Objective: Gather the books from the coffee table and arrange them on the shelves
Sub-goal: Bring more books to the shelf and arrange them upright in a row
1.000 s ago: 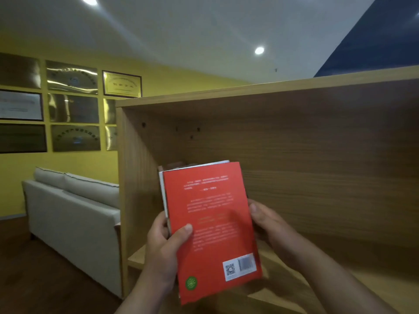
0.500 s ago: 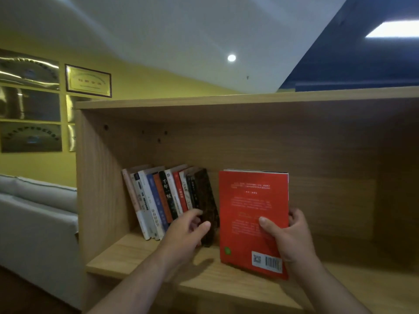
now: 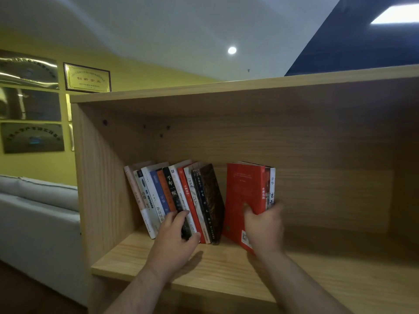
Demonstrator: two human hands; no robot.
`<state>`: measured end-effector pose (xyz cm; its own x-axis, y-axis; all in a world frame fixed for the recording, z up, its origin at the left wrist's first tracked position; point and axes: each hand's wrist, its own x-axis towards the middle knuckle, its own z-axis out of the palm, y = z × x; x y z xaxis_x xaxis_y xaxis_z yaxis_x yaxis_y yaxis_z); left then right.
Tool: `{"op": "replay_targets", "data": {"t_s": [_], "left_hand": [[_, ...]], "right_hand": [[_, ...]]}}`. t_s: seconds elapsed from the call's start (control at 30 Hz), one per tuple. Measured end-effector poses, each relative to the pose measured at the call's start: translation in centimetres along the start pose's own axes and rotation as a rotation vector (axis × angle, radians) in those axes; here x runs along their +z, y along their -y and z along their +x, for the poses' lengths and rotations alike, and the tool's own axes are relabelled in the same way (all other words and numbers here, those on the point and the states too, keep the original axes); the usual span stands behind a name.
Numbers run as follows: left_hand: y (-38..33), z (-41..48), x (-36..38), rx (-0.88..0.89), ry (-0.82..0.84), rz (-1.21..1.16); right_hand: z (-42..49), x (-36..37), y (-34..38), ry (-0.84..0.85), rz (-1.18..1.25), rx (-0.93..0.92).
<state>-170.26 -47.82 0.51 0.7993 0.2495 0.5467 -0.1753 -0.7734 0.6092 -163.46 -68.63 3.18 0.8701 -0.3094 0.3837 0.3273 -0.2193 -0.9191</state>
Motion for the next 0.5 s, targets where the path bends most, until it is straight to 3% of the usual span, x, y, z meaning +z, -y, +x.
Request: {"op": "replay_targets", "data": {"t_s": [0.13,0.3,0.4,0.5], "left_hand": [[-0.1,-0.2,-0.1,0.021,0.03,-0.026],[-1.1,-1.0,-0.1,0.138,-0.079,0.032],[-4.5,-1.5,0.0,0.143,0.099,-0.31],[-7.7,0.2,0.5,0.032,0.193,-0.671]], "right_hand": [[-0.6,-0.2,-0.6,0.189,-0.157,-0.024],[-2.1,-0.7,-0.8,0.327,-0.459,-0.193],[-2.7,-0.8,-0.8,0.407,-0.523,-0.292],[-2.3,-1.6,-1.1,0.545,-0.358,-0.195]]}}
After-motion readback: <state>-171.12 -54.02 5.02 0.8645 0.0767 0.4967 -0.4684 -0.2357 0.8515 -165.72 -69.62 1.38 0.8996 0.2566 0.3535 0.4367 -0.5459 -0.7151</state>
